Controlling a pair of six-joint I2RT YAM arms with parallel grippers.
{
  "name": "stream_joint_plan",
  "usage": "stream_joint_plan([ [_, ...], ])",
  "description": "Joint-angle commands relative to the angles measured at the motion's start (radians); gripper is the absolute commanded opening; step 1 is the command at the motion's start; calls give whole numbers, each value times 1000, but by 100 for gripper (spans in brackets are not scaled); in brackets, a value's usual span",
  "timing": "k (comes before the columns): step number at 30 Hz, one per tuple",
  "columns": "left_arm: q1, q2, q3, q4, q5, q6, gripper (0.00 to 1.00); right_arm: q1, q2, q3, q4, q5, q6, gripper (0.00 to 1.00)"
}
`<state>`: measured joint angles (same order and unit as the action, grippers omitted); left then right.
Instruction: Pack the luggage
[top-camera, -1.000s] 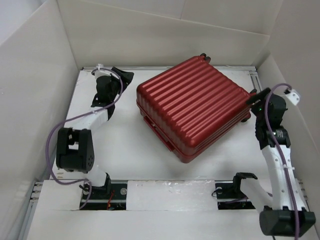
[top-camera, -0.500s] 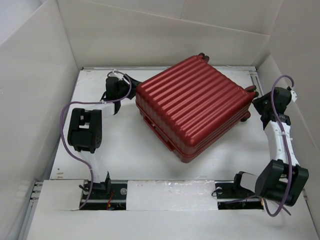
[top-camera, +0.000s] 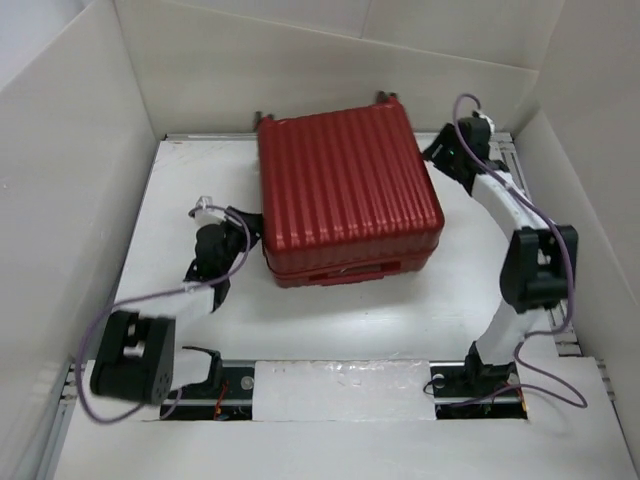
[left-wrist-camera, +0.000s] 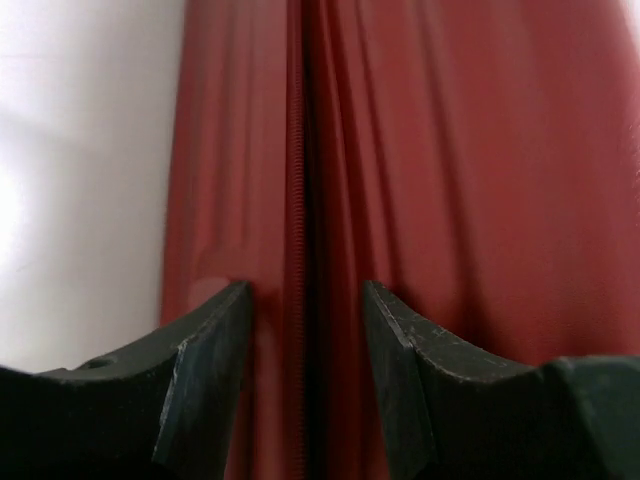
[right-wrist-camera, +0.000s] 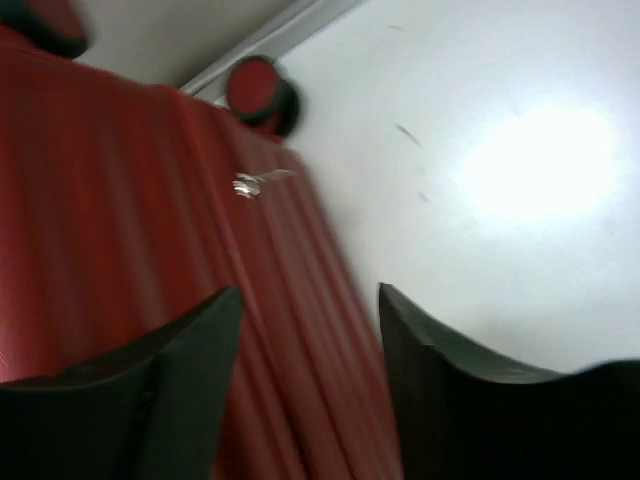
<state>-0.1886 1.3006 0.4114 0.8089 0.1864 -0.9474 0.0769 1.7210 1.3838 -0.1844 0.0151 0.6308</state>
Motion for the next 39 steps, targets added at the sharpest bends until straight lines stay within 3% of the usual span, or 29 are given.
stream_joint_plan([
  [1, -237, -253, -78, -93, 133, 68, 46, 290, 99, 300, -18, -399, -66, 68],
  [3, -294, -374, -88, -207, 18, 84, 48, 349, 112, 476, -154, -312, -127, 77],
  [5, -310, -536, -115, -314, -43, 93, 52, 374, 72, 520, -202, -244, -177, 87],
  [8, -310, -674, -99, -413, -96, 137, 58, 353, -83, 425, -167, -218, -177, 93],
  [13, -310, -725, -48, -540, -122, 193, 66, 343, -410, 73, -11, -132, -197, 93],
  [17, -310, -713, -28, -550, -137, 202, 65, 395, -664, -342, 51, -42, -214, 66],
  [18, -310, -713, -28, -550, -124, 202, 60, 409, -760, -415, 66, -14, -197, 49],
  [21, -310, -727, -28, -577, -96, 202, 50, 451, -894, -659, 109, 60, -151, 18],
  [23, -310, -758, -28, -632, -140, 231, 40, 481, -1004, -751, 131, 95, -114, 12],
  [28, -310, -742, -95, -645, -179, 229, 34, 544, -1087, -942, 195, 169, -82, 22],
  [33, -310, -607, -105, -551, -153, 210, 34, 592, -968, -942, 264, 238, -144, 32],
  [39, -310, -570, -114, -524, -140, 210, 35, 612, -801, -924, 384, 319, -206, 41],
])
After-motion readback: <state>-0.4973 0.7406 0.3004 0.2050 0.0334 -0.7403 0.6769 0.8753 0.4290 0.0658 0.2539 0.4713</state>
